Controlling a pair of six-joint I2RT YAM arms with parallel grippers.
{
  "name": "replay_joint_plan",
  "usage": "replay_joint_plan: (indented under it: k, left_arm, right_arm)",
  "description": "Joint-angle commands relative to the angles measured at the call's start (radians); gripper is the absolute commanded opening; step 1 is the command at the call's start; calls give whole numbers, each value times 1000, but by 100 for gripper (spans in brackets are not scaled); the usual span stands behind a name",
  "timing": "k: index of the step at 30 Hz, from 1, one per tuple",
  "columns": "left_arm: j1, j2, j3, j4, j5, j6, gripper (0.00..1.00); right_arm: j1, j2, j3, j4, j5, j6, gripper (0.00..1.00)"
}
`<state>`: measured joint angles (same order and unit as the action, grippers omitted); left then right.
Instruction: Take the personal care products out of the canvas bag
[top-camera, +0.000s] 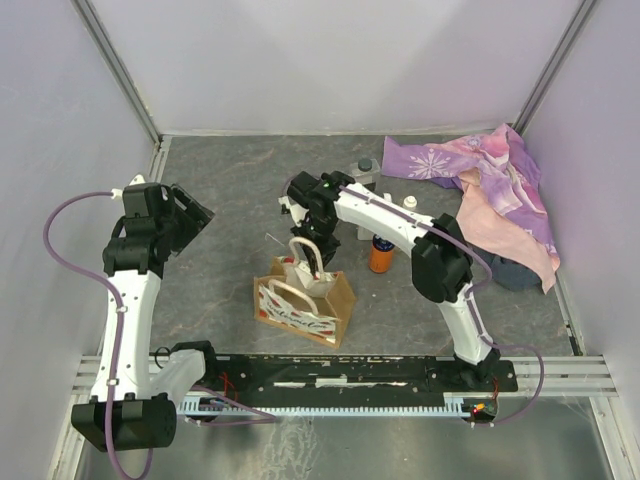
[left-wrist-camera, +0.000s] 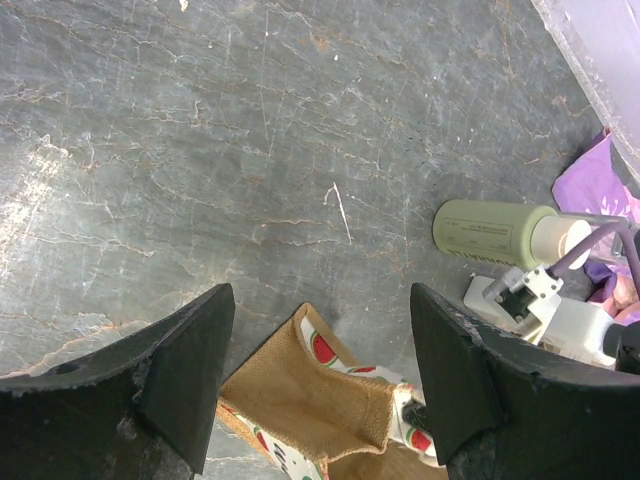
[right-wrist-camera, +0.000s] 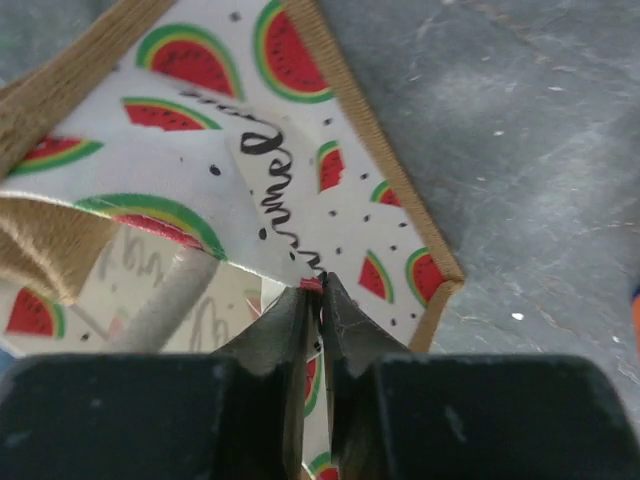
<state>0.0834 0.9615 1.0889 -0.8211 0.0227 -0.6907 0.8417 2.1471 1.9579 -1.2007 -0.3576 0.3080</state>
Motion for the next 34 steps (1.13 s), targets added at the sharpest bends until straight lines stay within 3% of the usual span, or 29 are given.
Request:
replay_joint_plan:
  k: [1, 9, 11, 12, 13, 14, 20, 24, 34]
  left_arm:
    - [5, -17, 2, 28, 20, 22, 77]
    - [5, -21, -16, 47, 44, 18, 77]
    - [5, -22, -18, 48, 48, 21, 77]
    - [6, -21, -20, 48, 54, 24, 77]
    - [4, -23, -22, 50, 58, 27, 76]
    - [5, -24, -24, 53, 65, 29, 76]
    - [6, -26, -41, 63, 96, 41, 76]
    - [6, -21, -46, 74, 116, 57, 77]
    - [6, 72, -21, 86, 260, 132, 74]
  right_arm:
    - [5, -13, 89, 15, 190, 6, 21]
    - [4, -96, 97, 48, 387, 7, 31]
    - [5, -122, 103, 55, 450, 6, 49]
    - [5, -136, 105, 58, 478, 6, 64]
    - [5, -150, 104, 63, 508, 10, 85]
    - [5, -164, 100, 68, 530, 12, 98]
    - [5, -229, 107, 49, 552, 14, 100]
    - [-20, -373, 15, 151, 580, 22, 100]
    - [-395, -734, -301, 419, 481, 63, 100]
